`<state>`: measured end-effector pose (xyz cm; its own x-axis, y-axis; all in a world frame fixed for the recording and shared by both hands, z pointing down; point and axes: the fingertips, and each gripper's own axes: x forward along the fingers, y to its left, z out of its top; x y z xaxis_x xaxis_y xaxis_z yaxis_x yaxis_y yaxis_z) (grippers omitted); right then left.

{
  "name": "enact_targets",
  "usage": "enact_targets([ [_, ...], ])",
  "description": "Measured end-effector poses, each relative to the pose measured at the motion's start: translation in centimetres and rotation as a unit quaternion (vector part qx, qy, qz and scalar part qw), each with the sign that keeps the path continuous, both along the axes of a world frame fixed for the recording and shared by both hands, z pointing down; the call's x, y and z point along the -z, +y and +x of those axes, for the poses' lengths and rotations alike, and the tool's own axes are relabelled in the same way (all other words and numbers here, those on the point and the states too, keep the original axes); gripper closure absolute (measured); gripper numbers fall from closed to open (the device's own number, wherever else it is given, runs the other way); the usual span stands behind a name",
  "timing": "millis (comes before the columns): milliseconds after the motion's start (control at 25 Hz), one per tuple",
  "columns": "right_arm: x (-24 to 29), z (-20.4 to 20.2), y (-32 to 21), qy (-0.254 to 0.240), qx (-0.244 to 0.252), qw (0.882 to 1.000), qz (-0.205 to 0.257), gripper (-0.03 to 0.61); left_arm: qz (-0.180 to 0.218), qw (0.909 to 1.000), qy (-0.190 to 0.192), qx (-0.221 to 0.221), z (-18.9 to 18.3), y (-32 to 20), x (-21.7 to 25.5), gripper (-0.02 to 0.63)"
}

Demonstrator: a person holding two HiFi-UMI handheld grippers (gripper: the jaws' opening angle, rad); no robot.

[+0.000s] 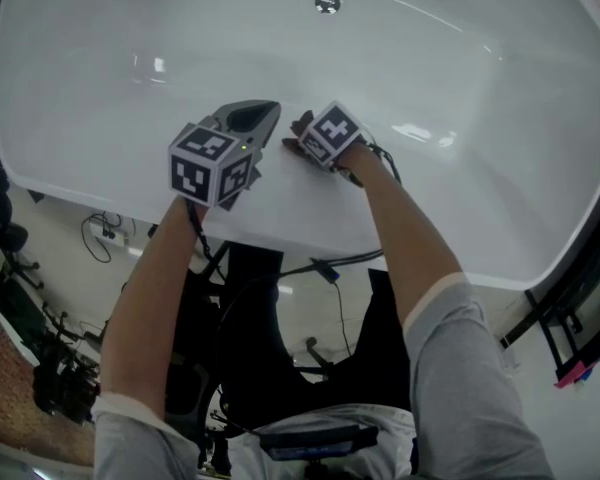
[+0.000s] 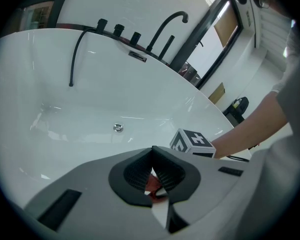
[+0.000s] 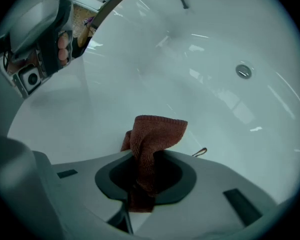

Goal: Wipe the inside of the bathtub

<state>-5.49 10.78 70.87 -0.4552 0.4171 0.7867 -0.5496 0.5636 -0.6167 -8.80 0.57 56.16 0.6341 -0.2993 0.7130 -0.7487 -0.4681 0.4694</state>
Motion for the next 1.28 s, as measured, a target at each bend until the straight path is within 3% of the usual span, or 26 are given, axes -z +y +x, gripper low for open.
enact_targets([
  [120, 1.7, -4.2, -0.5, -0.041, -0.003, 0.999, -0.003, 0.499, 0.001, 1.0, -0.007, 0.005, -0.9, -0.5, 0.5, 0.607],
  [240, 2.1, -4.1, -0.2, -0.035, 0.018, 0.999, 0.0, 0.499, 0.003, 0.9998, -0.015, 0.008, -1.7, -0.7, 1.1, 0.606],
  [440, 2.6, 0.0, 1.1, -0.003, 0.021, 1.0, -0.013, 0.497, 0.004, 0.9999, -0.015, 0.004, -1.6, -0.5, 2.7, 0.607],
  [720, 3.2, 9.9, 3.5, 0.076, 0.027, 0.995, -0.051, 0.497, 0.001, 0.9999, 0.003, -0.012, 1.7, -0.3, 4.6, 0.606],
  [840, 3.8, 11.9, 4.2, 0.091, 0.021, 0.994, -0.057, 0.497, 0.003, 0.9999, 0.007, -0.014, 2.6, -0.5, 5.4, 0.607],
  [1000, 4.6, 9.1, 4.0, 0.068, 0.025, 0.996, -0.047, 0.499, 0.003, 0.9999, 0.008, -0.014, 2.2, -0.8, 5.5, 0.607],
  [1160, 6.7, 1.4, 3.0, -0.008, -0.004, 0.999, -0.054, 0.499, 0.0, 1.0, -0.001, -0.003, 0.6, -0.7, 5.5, 0.606],
  [1280, 8.3, -3.6, 2.3, -0.051, 0.001, 0.997, -0.055, 0.499, -0.001, 0.9999, -0.008, 0.008, -0.8, -0.9, 5.6, 0.607],
])
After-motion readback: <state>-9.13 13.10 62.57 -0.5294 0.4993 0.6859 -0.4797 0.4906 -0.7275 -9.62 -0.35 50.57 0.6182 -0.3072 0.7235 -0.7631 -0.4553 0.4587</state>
